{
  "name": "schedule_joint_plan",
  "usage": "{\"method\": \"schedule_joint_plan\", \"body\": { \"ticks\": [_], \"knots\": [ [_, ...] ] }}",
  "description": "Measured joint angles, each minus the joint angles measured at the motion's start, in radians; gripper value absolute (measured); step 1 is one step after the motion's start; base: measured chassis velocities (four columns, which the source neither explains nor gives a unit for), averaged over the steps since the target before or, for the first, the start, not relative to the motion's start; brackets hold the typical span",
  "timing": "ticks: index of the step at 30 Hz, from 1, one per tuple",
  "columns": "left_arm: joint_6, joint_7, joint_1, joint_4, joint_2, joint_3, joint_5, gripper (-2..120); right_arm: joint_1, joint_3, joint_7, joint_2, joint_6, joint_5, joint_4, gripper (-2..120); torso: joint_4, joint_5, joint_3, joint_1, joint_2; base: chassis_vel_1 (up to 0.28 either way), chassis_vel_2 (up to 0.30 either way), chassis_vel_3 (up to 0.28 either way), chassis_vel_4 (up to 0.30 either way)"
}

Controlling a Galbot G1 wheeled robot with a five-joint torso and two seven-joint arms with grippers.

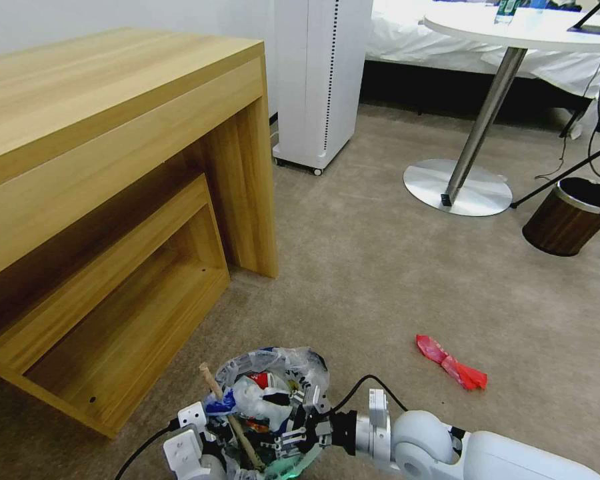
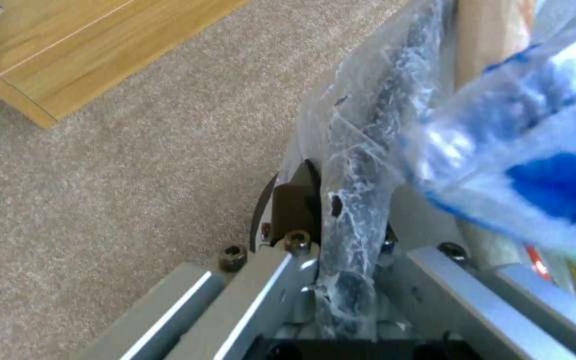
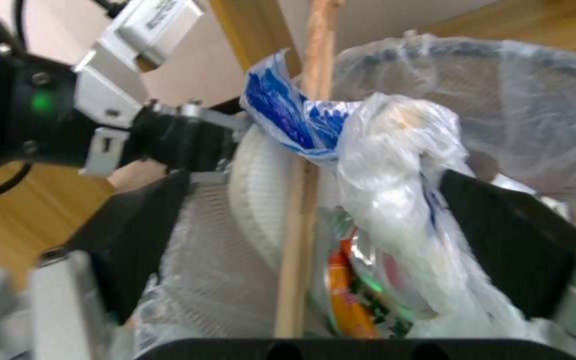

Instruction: Pick up the trash bin and place the garbage on the floor into it.

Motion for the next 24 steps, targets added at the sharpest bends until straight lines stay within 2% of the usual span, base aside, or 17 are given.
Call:
{"method": "schedule_joint_plan", "body": {
  "ticks": [7,15,20,24],
  "knots": [
    [-0.001,0.002,-0.001,0.0,0.0,0.0,0.001,0,0.012,0.005,0.044,-0.034,-0.025,0.033,0.035,100,0.0,-0.0001,0.0,0.0,0.0,0.0,0.0,0.0,0.0],
    [-0.003,0.004,0.003,-0.008,0.0,0.001,0.0,0,0.045,0.027,0.039,-0.074,-0.131,0.122,0.096,100,0.0,-0.0002,0.0,0.0,0.0,0.0,0.0,0.0,0.0],
    [-0.006,0.008,0.01,-0.01,0.0,0.004,0.003,0,0.055,0.043,0.039,-0.077,-0.119,0.136,0.113,100,0.0,-0.0001,0.0,0.0,0.0,0.0,0.0,0.0,0.0],
    [-0.011,0.014,0.014,-0.012,0.002,0.006,0.007,0,0.053,0.104,0.037,-0.08,-0.084,0.114,0.127,100,0.0,-0.0001,0.0,0.0,0.0,0.0,0.0,0.0,0.0]
  ]
}}
